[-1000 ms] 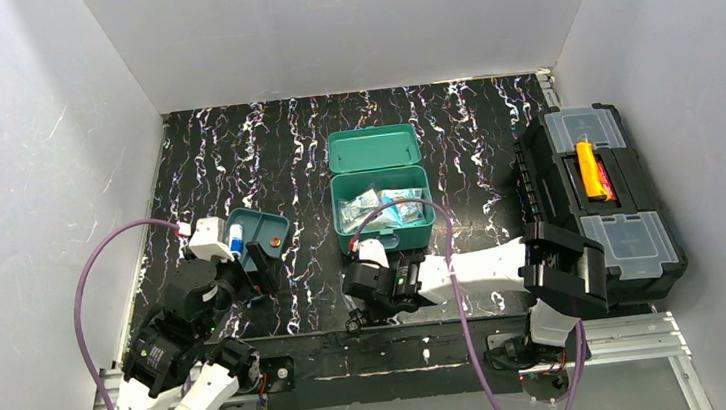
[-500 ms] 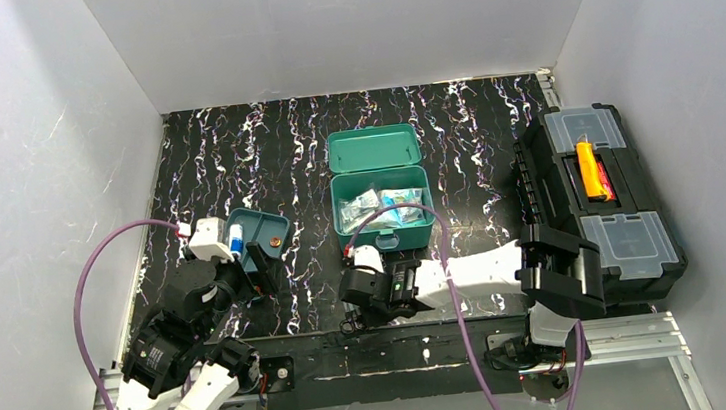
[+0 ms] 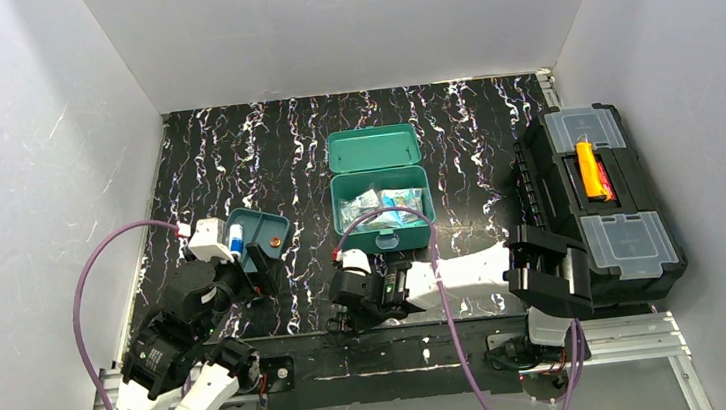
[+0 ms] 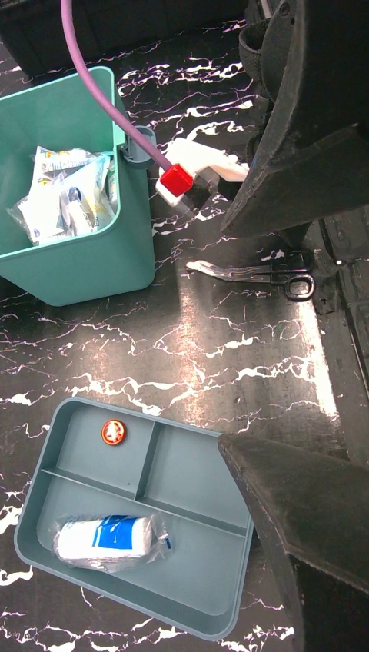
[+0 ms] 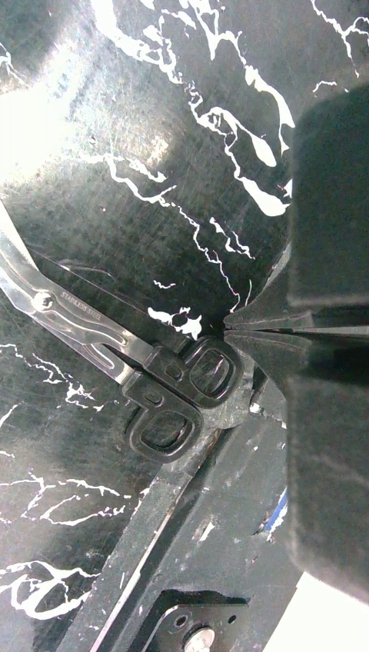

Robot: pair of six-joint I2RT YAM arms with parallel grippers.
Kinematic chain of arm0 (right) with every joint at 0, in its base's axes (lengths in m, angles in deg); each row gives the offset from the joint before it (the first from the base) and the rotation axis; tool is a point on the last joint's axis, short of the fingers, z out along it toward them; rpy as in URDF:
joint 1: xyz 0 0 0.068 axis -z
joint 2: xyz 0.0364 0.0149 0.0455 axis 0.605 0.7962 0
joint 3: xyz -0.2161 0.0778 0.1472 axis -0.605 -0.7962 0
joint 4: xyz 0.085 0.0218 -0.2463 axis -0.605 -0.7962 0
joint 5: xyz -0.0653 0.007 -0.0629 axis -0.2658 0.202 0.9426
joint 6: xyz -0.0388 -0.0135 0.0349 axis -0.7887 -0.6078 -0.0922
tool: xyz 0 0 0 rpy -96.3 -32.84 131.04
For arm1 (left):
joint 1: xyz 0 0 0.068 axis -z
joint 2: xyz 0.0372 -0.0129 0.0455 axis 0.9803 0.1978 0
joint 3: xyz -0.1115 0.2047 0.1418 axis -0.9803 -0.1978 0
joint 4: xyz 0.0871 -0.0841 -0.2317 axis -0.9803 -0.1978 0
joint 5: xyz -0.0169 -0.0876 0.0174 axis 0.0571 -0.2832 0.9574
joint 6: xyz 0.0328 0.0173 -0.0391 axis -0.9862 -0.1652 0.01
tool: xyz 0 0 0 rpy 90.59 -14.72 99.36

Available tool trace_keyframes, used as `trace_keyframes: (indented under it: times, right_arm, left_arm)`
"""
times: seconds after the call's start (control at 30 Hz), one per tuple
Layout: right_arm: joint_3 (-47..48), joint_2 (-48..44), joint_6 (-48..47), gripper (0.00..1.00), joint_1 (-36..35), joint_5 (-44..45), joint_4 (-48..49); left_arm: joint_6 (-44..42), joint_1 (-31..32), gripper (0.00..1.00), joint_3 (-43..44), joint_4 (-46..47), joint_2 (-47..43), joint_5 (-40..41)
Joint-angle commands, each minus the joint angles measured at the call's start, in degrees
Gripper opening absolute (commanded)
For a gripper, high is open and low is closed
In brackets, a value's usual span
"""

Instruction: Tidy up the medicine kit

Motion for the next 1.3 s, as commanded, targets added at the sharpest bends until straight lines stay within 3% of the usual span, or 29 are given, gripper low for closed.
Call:
trace_keyframes:
  times: [0.0, 0.2, 0.43, 0.67, 0.97, 1.27]
  right_arm:
    - [1.9, -0.1, 0.6, 0.01, -0.6, 2.0, -3.0]
    - [0.0, -4.6, 4.1, 0.06, -0.8, 4.3, -5.7]
    - [-3.2, -9.5, 9.0, 0.41, -2.3, 3.8, -3.4]
    - [-8.0, -11.6, 18.1, 0.57, -3.3, 1.1, 3.4]
    - [-16.1, -12.5, 33.1, 0.62, -3.7, 3.5, 16.6]
    - [-17.9, -8.0, 41.4, 0.62, -4.3, 8.7, 24.6]
  left_arm:
    - [-0.6, -0.3, 1.00, -0.5, 0.6, -0.5, -0.1]
    - [-0.6, -0.3, 0.99, -0.5, 0.7, -0.8, -0.4]
    - [-0.5, -0.4, 1.00, -0.5, 0.7, -1.6, -0.5]
    - [-0.4, -0.3, 1.00, -0.6, 1.1, -3.6, -1.6]
    - [-0.3, -0.3, 1.00, -0.9, 1.5, -5.7, -3.1]
    - [-0.1, 0.6, 0.99, -1.3, 1.8, -6.9, -2.7]
